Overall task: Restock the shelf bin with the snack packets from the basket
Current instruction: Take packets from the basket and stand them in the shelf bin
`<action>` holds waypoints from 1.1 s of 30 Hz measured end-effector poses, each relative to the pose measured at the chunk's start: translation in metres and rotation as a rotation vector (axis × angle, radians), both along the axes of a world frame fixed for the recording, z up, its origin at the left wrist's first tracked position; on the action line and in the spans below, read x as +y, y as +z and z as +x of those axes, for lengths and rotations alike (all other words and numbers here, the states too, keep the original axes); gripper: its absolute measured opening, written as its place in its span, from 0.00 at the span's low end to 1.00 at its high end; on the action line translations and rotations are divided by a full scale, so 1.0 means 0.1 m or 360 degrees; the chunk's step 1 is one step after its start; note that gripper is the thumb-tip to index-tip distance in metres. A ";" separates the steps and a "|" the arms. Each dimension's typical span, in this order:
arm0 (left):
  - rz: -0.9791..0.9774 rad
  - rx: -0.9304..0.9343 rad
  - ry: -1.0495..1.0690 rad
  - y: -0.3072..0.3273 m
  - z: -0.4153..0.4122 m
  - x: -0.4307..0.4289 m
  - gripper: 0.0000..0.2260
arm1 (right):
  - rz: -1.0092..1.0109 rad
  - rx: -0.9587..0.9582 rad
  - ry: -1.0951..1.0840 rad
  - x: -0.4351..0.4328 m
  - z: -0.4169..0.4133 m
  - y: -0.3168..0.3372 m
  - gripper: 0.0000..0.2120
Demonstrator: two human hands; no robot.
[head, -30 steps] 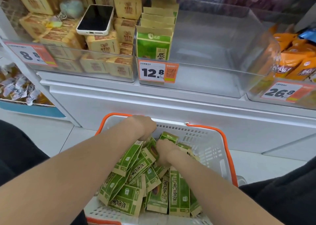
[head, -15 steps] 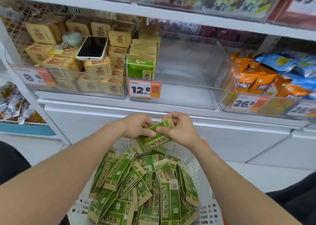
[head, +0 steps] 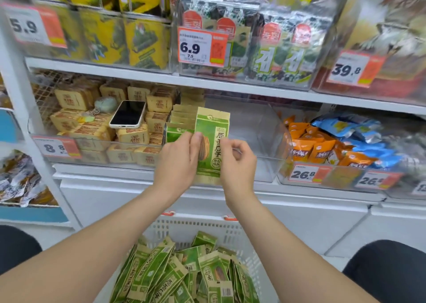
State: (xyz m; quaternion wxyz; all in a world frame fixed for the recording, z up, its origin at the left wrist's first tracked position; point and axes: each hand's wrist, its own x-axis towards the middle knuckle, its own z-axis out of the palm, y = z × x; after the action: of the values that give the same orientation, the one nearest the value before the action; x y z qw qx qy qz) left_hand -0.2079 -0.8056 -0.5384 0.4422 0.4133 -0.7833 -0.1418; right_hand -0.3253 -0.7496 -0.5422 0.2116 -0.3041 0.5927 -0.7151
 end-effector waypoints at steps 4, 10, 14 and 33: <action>-0.0154 -0.0435 0.0223 0.21 0.05 -0.12 0.23 | 0.0081 0.0040 0.0021 -0.20 -0.04 0.28 0.11; -0.0590 -0.0637 0.0139 0.40 0.18 -0.32 0.05 | 0.0509 0.0203 -0.0181 -0.58 -0.33 0.63 0.10; -0.0604 -0.0832 0.0052 0.41 0.11 -0.49 0.14 | 0.0802 0.0303 -0.0116 -0.82 -0.59 0.74 0.06; -0.0748 -0.0679 0.0339 0.04 -0.24 -0.93 0.19 | 0.0831 0.0346 -0.0005 -2.09 -0.94 0.16 0.15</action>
State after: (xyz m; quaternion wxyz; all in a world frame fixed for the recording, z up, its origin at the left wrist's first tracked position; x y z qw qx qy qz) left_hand -0.2316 -0.8984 -0.5347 0.3638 0.3998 -0.8219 0.1795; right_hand -0.4188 -0.9586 -0.5260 0.2169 -0.3134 0.7766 -0.5016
